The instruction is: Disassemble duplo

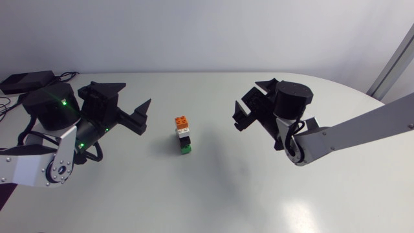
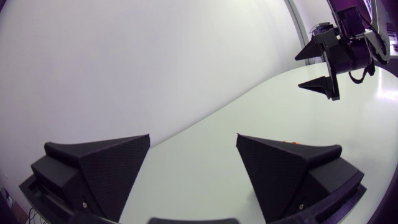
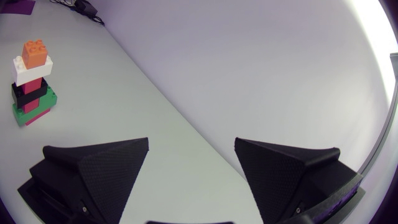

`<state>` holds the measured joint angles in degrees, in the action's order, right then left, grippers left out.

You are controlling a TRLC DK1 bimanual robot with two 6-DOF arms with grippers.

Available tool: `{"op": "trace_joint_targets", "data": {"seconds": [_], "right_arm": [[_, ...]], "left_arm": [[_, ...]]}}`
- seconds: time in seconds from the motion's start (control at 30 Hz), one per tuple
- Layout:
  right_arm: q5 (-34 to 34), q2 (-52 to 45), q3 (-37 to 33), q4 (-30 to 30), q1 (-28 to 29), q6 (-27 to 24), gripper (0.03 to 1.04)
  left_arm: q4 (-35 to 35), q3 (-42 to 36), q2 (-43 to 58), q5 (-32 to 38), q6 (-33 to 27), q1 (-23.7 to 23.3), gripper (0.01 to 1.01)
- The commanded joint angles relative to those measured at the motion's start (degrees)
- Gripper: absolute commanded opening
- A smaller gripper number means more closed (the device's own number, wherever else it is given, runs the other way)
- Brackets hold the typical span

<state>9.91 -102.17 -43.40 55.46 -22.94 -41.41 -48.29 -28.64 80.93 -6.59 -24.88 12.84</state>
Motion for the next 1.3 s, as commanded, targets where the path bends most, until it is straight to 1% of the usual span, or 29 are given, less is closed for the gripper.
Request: {"op": "trace_joint_targets", "data": {"seconds": [0.0, 0.37, 0.53, 0.57, 0.63, 0.7, 0.9, 0.97, 1.1, 1.2, 1.27], "right_arm": [[0.46, -0.4, -0.37, 0.0, -0.26, -0.43, 1.0], [-0.33, 0.57, -0.81, -0.35, -0.26, 4.67, 1.0], [-2.53, 2.33, -0.9, -2.9, -0.97, 9.15, 1.0], [-3.23, 2.94, -1.16, -4.4, -1.06, 10.65, 1.0], [-6.04, 4.44, -2.04, -8.18, -0.97, 15.22, 1.0], [-9.12, 5.49, -3.01, -10.73, -0.26, 19.35, 1.0], [-17.12, 5.67, -8.11, -20.39, 0.61, 27.78, 1.0], [-19.76, 5.49, -10.66, -23.65, 0.35, 29.54, 1.0], [-24.06, 5.05, -16.81, -32.08, -1.23, 32.18, 1.0], [-24.85, 4.96, -19.01, -36.13, -3.52, 32.27, 1.0], [-24.85, 4.26, -21.47, -41.05, -5.01, 32.18, 1.0]], "left_arm": [[-0.66, 0.08, 0.64, 0.35, -1.4, 0.25, 0.982], [-0.66, -0.01, 0.73, 0.35, -1.4, 0.34, 0.982], [-0.84, 0.08, 0.64, 0.35, -1.4, 0.43, 0.982], [-0.84, 0.08, 0.64, 0.35, -1.4, 0.43, 0.982], [-0.84, 0.08, 0.64, 0.35, -1.4, 0.43, 0.982], [-0.93, 0.08, 0.64, 0.35, -1.4, 0.52, 0.982], [-0.93, 0.08, 0.37, 0.35, -1.48, 0.52, 0.982], [-0.93, 0.08, 0.11, 0.35, -1.48, 0.52, 0.982], [-0.93, -0.01, -0.07, 0.35, -1.48, 0.52, 0.982], [-0.93, -0.01, -0.15, 0.35, -1.4, 0.25, 0.982], [-0.93, -0.01, 0.29, 0.35, -1.48, 0.25, 0.982]]}}
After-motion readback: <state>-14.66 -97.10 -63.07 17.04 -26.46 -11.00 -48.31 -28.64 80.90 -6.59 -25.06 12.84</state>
